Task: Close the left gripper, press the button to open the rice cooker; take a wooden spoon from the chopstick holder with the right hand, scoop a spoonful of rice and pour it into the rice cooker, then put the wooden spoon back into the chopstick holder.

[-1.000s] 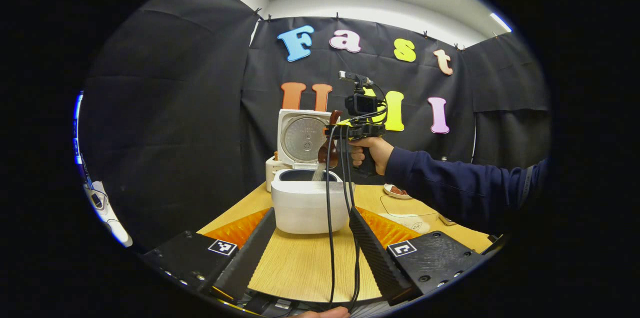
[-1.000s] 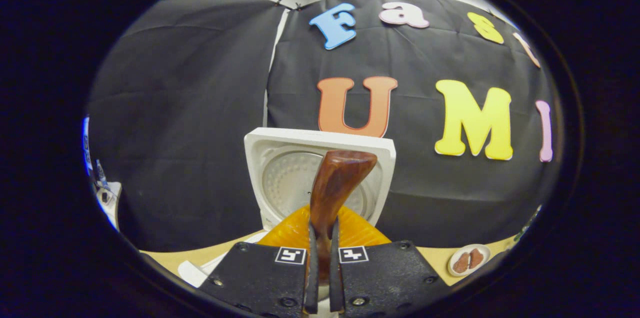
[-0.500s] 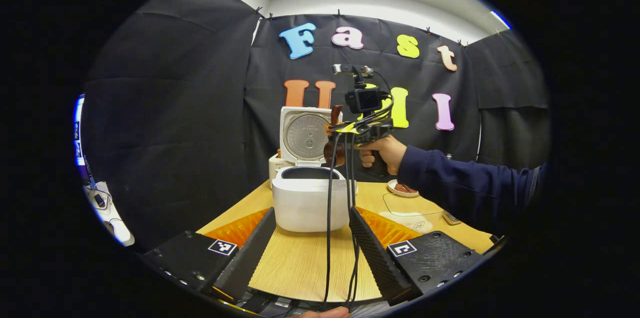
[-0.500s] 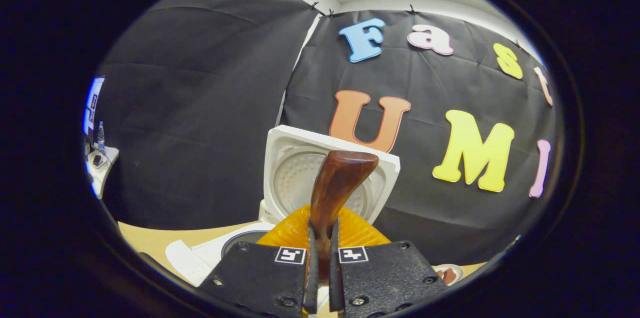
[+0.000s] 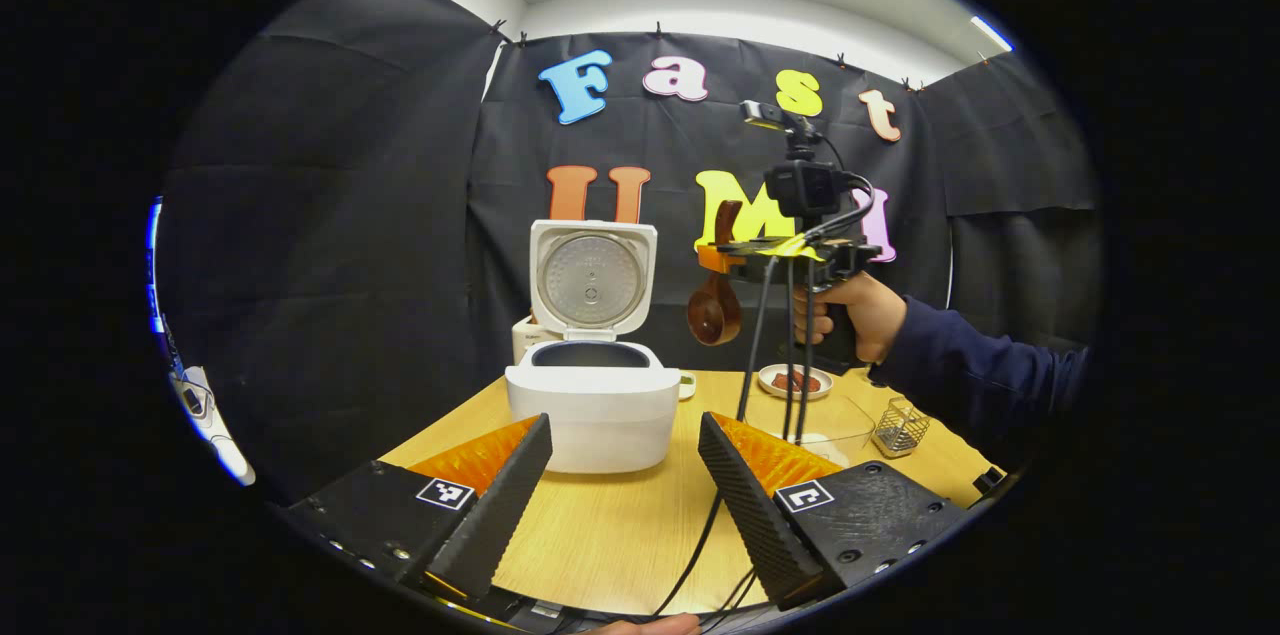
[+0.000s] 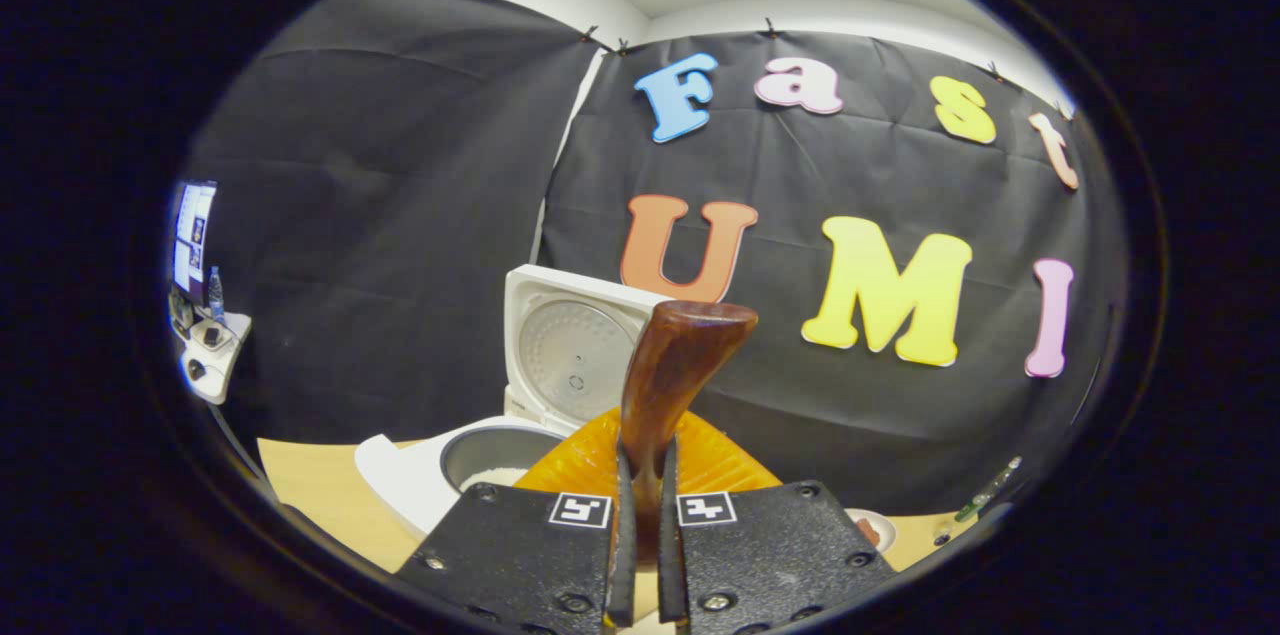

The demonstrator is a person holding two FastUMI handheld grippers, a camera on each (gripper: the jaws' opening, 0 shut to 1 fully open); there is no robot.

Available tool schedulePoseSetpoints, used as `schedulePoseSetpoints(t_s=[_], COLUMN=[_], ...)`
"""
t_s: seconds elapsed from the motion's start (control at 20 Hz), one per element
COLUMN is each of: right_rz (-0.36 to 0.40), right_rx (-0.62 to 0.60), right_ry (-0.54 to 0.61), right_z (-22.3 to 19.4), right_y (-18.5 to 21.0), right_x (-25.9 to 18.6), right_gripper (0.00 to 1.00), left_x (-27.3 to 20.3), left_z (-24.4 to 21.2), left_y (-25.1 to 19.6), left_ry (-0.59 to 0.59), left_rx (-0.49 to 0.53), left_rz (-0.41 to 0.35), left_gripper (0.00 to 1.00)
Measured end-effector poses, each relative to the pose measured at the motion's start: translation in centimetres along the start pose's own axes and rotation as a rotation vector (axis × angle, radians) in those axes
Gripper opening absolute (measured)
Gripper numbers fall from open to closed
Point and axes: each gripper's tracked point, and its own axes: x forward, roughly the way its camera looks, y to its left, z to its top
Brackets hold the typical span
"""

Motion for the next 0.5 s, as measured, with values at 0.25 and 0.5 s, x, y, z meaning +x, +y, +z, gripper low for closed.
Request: schedulePoseSetpoints(t_s=[0.25,0.5], right_rz=[-0.096,-0.211], right_rx=[0.066,0.164], right_ry=[0.006,0.026], right_z=[-2.7,-5.5], right_y=[-7.4,-14.9], right_x=[-5.4,-9.0], right_gripper=[0.12,0.13], left_x=[2.4,4.3], left_z=[1.3,1.3], left_y=[-3.4,-7.0], left_ry=[-0.024,-0.006], left_rx=[0.004,0.009], left_rz=[-0.03,-0.074], left_gripper=[0.94,0.94])
